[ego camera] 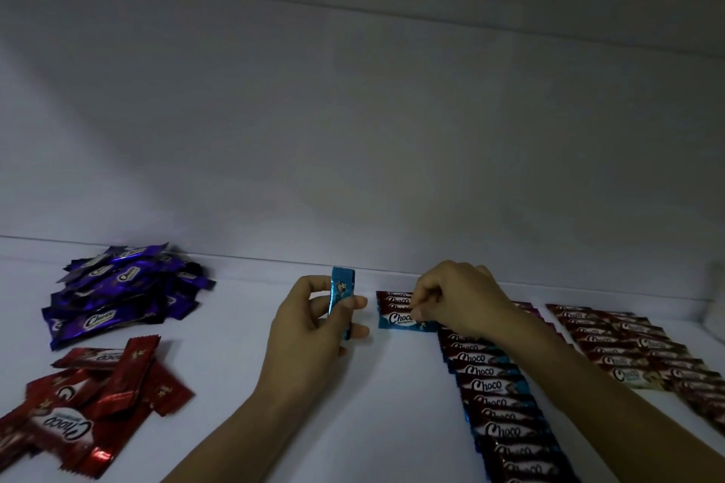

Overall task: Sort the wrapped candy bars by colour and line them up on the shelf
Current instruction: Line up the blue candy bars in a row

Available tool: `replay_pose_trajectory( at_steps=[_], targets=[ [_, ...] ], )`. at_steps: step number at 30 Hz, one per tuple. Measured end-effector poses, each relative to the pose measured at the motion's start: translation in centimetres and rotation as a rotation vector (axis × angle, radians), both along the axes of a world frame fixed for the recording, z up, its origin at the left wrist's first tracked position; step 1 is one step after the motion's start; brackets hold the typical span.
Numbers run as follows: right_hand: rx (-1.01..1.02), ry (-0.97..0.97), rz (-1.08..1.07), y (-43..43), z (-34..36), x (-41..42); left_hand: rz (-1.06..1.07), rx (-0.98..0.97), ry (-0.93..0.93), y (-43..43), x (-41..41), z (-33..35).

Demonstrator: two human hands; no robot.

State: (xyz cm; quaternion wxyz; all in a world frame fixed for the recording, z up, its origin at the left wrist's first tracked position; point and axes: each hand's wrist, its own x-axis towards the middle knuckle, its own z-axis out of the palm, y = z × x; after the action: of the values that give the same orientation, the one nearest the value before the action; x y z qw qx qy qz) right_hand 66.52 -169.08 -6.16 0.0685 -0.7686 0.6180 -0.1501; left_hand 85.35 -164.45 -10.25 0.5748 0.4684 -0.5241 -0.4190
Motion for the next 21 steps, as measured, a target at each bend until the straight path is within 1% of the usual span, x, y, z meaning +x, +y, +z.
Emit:
replay_pose_trajectory(
  at_steps=[6,9,10,11,13,14,16,17,21],
  targets=[
    [-0.096,0.144,0.006,0.2,-0.5,0.2,0.009,-0.03,-0.101,-0.1,0.3,-0.3],
    [-0.148,0.113,0.021,0.2,-0.5,0.2,0.006,-0.025,-0.071,-0.1,0.3,-0.2],
    [-0.147,0.02,0.029,0.1,-0.3,0.4,0.002,-0.018,-0.047,-0.1,0.3,-0.2],
    [-0.104,-0.137,0.048,0.2,0.1,0.8,-0.002,-0.01,-0.023,-0.1,0.2,-0.1],
    [0.064,-0.475,0.134,0.7,1.0,1.7,-0.003,-0.005,-0.014,-0.1,0.2,-0.1],
    [0.142,-0.554,0.175,0.9,1.4,2.1,-0.002,-0.012,-0.028,-0.1,0.2,-0.2],
    [0.238,-0.572,0.225,1.2,1.6,2.6,0.009,-0.046,-0.052,-0.1,0.2,-0.2],
    [0.254,-0.57,0.238,1.4,1.5,2.8,0.023,-0.079,-0.074,0.0,0.3,-0.2],
    [0.241,-0.692,0.18,1.4,1.7,2.9,0.137,-0.274,-0.251,0.2,0.5,-0.2]
  ],
)
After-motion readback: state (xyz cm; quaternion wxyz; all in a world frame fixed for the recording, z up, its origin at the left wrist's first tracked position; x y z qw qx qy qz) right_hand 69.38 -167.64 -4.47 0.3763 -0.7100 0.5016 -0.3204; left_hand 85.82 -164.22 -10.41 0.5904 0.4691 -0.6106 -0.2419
